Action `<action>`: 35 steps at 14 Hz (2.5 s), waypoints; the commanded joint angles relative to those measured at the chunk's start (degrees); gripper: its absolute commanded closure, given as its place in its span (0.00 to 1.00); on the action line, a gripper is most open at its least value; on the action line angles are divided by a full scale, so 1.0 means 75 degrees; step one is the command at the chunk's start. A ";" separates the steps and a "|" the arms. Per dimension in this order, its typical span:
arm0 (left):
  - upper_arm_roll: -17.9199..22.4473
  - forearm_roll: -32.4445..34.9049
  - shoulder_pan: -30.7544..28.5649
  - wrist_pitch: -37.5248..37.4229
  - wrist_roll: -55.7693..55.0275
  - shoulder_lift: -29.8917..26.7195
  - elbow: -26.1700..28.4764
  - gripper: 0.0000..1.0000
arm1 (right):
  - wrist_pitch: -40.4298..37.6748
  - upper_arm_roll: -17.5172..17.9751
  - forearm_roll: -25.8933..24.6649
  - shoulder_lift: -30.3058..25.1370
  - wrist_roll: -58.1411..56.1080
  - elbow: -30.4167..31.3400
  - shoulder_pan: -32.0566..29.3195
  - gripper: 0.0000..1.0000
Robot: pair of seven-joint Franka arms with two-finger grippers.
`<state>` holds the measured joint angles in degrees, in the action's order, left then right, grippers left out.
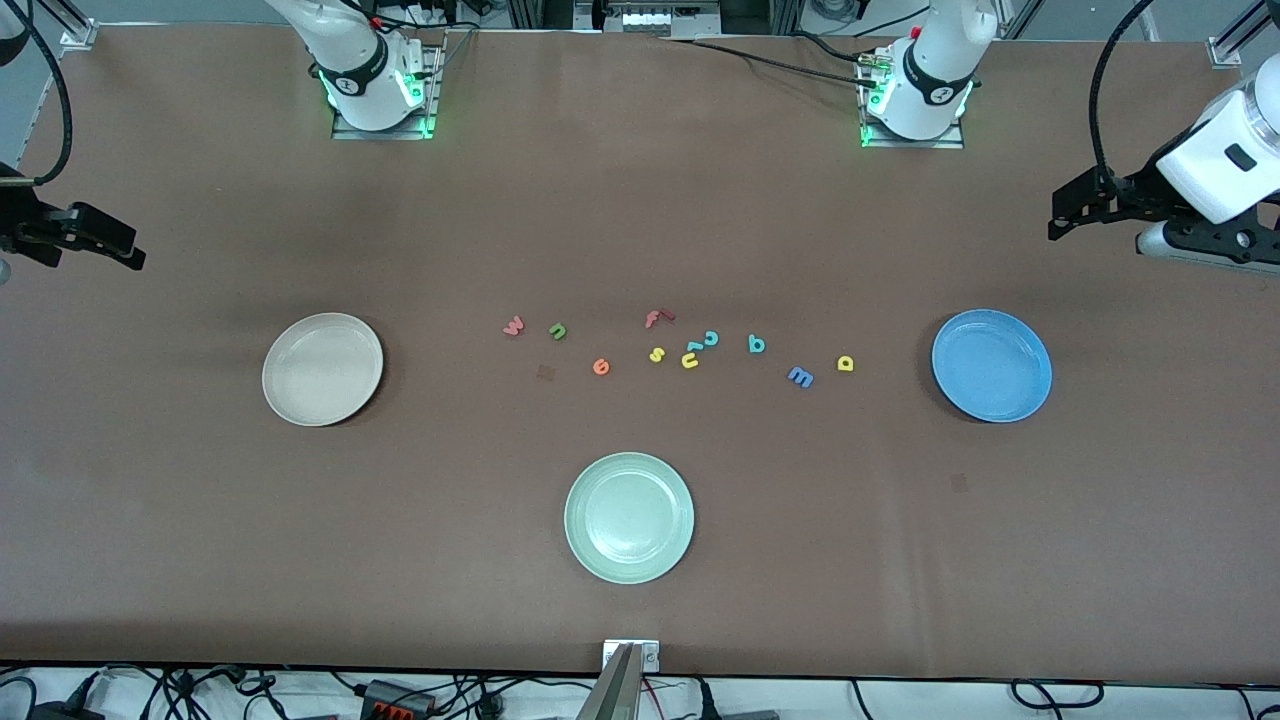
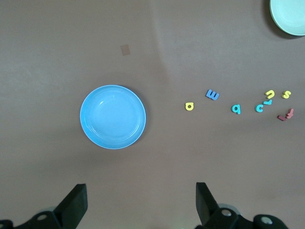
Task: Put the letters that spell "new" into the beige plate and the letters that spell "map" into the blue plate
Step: 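Move both grippers from rest toward the scattered foam letters, then grasp blue E with the left gripper while the right gripper grasps pink M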
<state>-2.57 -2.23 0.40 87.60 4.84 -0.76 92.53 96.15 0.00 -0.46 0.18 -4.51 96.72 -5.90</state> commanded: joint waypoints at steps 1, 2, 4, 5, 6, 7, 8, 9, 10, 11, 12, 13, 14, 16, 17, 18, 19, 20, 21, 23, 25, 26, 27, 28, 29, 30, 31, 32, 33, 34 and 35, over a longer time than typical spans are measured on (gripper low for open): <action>-0.0033 0.0122 0.0005 -0.0114 0.0035 -0.0004 -0.0056 0.00 | 0.0047 0.0012 -0.0091 -0.0141 0.0038 0.0124 -0.0021 0.00; -0.0033 0.0122 0.0005 -0.0102 0.0035 -0.0004 -0.0056 0.00 | 0.0047 0.0012 -0.0091 -0.0141 0.0038 0.0124 -0.0022 0.00; -0.0033 0.0122 0.0005 -0.0102 0.0035 -0.0004 -0.0056 0.00 | 0.0001 0.0012 -0.0091 -0.0129 0.0038 0.0101 -0.0022 0.00; -0.0033 0.0122 0.0005 -0.0114 0.0035 -0.0004 -0.0056 0.00 | -0.0011 0.0012 -0.0091 -0.0129 0.0038 0.0089 -0.0022 0.00; -0.0033 0.0110 0.0005 -0.0114 0.0023 -0.0004 -0.0056 0.00 | -0.0023 0.0012 -0.0091 -0.0129 0.0038 0.0077 -0.0010 0.00; -0.0033 0.0087 0.0005 -0.0114 0.0023 -0.0004 -0.0056 0.00 | -0.0046 0.0012 -0.0091 -0.0129 0.0027 0.0077 -0.0010 0.00; -0.0033 0.0052 -0.0007 -0.0125 0.0023 0.0007 -0.0067 0.00 | -0.0116 0.0012 -0.0079 -0.0118 0.0026 0.0077 -0.0022 0.00; -0.0033 0.0052 -0.0007 -0.0184 0.0058 0.0007 -0.0068 0.00 | -0.0128 -0.0011 -0.0091 -0.0117 0.0026 0.0077 -0.0033 0.00; -0.0033 0.0052 0.0016 -0.0277 0.0046 0.0054 -0.0091 0.00 | -0.0128 -0.0011 -0.0079 -0.0129 0.0026 0.0077 -0.0033 0.00; -0.0033 0.0052 0.0028 -0.0313 0.0046 0.0159 -0.0161 0.00 | -0.0128 -0.0011 -0.0079 -0.0118 0.0026 0.0077 -0.0022 0.00; -0.0033 0.0052 0.0028 -0.0290 0.0035 0.0229 -0.0173 0.00 | -0.0128 -0.0011 -0.0091 -0.0117 0.0026 0.0077 -0.0022 0.00; -0.0033 0.0052 0.0040 -0.0266 0.0035 0.0358 -0.0173 0.00 | -0.0140 -0.0011 -0.0079 -0.0106 0.0026 0.0077 -0.0033 0.00; -0.0033 0.0063 0.0098 -0.0278 0.0046 0.0591 -0.0173 0.00 | -0.0140 -0.0011 -0.0068 -0.0094 0.0026 0.0077 -0.0033 0.00; -0.0079 0.0098 0.0134 -0.0290 0.0046 0.1083 -0.0173 0.00 | -0.0152 -0.0011 -0.0068 -0.0082 0.0038 0.0135 0.0001 0.00; -0.0149 0.0064 0.0215 -0.0324 0.0128 0.1387 -0.0173 0.00 | -0.0210 0.0012 -0.0056 0.0034 0.0050 0.0147 0.0025 0.00; -0.0173 0.0040 0.0274 -0.0290 0.0117 0.1599 -0.0161 0.00 | -0.0234 0.0035 -0.0009 0.0209 0.0050 0.0159 0.0095 0.00; -0.0208 0.0075 0.0402 -0.0208 0.0117 0.1845 -0.0173 0.00 | -0.0222 0.0035 0.0014 0.0454 0.0050 0.0182 0.0281 0.00; -0.0220 0.0110 0.0473 -0.0022 0.0209 0.2033 -0.0161 0.00 | -0.0164 0.0035 0.0026 0.0712 0.0050 0.0183 0.0469 0.00; -0.0325 0.0029 0.0543 0.0293 0.0860 0.2302 -0.0127 0.00 | -0.0117 0.0035 0.0038 0.0947 0.0062 0.0183 0.0656 0.00; -0.0478 0.0040 0.0660 0.1159 0.1697 0.2702 -0.0010 0.00 | 0.0337 0.0035 0.0306 0.1439 0.0166 0.0182 0.1194 0.00; -0.0478 0.0017 0.0802 0.1723 0.1536 0.3064 0.0096 0.00 | 0.0795 0.0035 0.0354 0.1849 0.0411 0.0206 0.1792 0.00; -0.0478 -0.0076 0.0790 0.1981 0.0920 0.3205 0.0224 0.00 | 0.1041 0.0035 0.0354 0.2037 0.0518 0.0252 0.2061 0.00; -0.0490 -0.0217 0.0802 0.2320 0.0252 0.3299 0.0376 0.00 | 0.1403 0.0035 0.0354 0.2224 0.0530 0.0369 0.2377 0.00; -0.0501 -0.0288 0.0860 0.2707 -0.0439 0.3451 0.0540 0.00 | 0.1755 0.0035 0.0354 0.2389 0.0554 0.0463 0.2740 0.00; -0.0594 -0.0300 0.1023 0.3070 -0.1351 0.3627 0.0658 0.00 | 0.1956 0.0024 0.0354 0.2599 0.0902 0.0487 0.3069 0.00; -0.0607 -0.0300 0.1129 0.3480 -0.2462 0.3837 0.0833 0.00 | 0.2062 0.0024 0.0354 0.2741 0.1439 0.0487 0.3304 0.00; -0.0619 -0.0300 0.1188 0.3855 -0.3320 0.3944 0.1055 0.00 | 0.2202 0.0024 0.0354 0.2858 0.2094 0.0510 0.3573 0.00; -0.0630 -0.0300 0.1247 0.4160 -0.4036 0.4003 0.1266 0.00 | 0.2320 0.0024 0.0354 0.2975 0.2855 0.0569 0.3831 0.00; -0.0630 -0.0300 0.1259 0.4303 -0.4635 0.4143 0.1303 0.00 | 0.2506 0.0024 0.0354 0.3127 0.3628 0.0581 0.4043 0.00; -0.0654 -0.0300 0.1328 0.4339 -0.5360 0.4225 0.1304 0.00 | 0.2694 0.0024 0.0354 0.3303 0.4274 0.0581 0.4207 0.00; -0.0642 -0.0300 0.1468 0.4409 -0.6110 0.4272 0.1304 0.00 | 0.2974 0.0024 0.0354 0.3490 0.5046 0.0627 0.4325 0.00</action>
<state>-7.64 -3.50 10.26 119.67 -32.15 31.47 101.84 115.36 0.78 1.77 24.58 24.81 100.71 24.90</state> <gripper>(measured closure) 0.000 0.000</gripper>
